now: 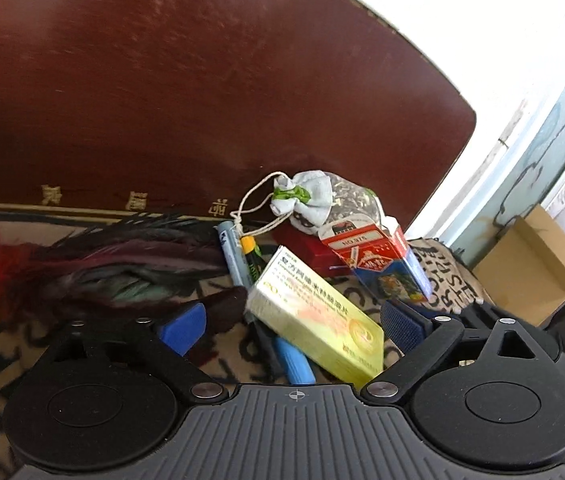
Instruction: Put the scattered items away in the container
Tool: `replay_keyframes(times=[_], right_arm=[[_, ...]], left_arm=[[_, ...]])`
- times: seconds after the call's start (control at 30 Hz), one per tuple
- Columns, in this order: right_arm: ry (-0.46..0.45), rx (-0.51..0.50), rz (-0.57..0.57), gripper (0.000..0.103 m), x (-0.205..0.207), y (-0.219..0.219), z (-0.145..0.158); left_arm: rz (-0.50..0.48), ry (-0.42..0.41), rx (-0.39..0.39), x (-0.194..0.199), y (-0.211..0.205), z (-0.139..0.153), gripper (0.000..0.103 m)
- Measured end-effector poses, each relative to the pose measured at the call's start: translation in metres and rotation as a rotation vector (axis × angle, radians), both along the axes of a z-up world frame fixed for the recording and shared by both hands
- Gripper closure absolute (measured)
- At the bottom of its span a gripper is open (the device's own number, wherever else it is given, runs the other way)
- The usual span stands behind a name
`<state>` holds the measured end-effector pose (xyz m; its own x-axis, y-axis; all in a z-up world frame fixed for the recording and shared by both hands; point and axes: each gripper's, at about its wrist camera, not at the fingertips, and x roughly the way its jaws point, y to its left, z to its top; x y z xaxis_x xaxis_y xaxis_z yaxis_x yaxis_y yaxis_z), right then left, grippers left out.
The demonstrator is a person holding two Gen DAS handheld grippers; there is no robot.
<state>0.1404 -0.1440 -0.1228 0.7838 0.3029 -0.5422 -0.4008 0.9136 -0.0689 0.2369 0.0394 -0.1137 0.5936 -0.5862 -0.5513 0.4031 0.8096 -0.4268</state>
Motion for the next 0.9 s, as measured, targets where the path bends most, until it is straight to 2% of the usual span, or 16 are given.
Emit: replay_keyframes(times=[0.23, 0.33, 0.4, 0.53, 0.63, 0.8, 0.9], right_arm=[[0.091, 0.129, -0.068, 0.008, 0.014, -0.034, -0.023], [0.13, 0.162, -0.046, 0.014, 0.021, -0.035, -0.034], [0.114, 0.158, -0.043, 0.022, 0.022, -0.032, -0.035], [0.113, 0.157, -0.048, 0.023, 0.021, -0.028, -0.03], [0.101, 0.163, -0.049, 0.023, 0.014, -0.03, -0.024], [0.046, 0.163, -0.028, 0.023, -0.004, -0.025, 0.001], [-0.001, 0.162, 0.006, 0.023, -0.015, -0.019, 0.027]], left_arm=[[-0.05, 0.02, 0.016, 0.029, -0.018, -0.018, 0.003], [-0.065, 0.022, 0.043, 0.038, -0.028, -0.025, 0.003], [-0.088, 0.034, 0.05, 0.042, -0.034, -0.031, 0.009], [-0.083, 0.022, 0.078, 0.039, -0.037, -0.032, 0.019], [-0.079, 0.004, 0.052, 0.031, -0.029, -0.025, 0.025], [-0.069, -0.09, 0.05, 0.003, -0.021, 0.006, 0.023], [-0.042, -0.112, 0.023, -0.008, -0.011, 0.031, 0.021]])
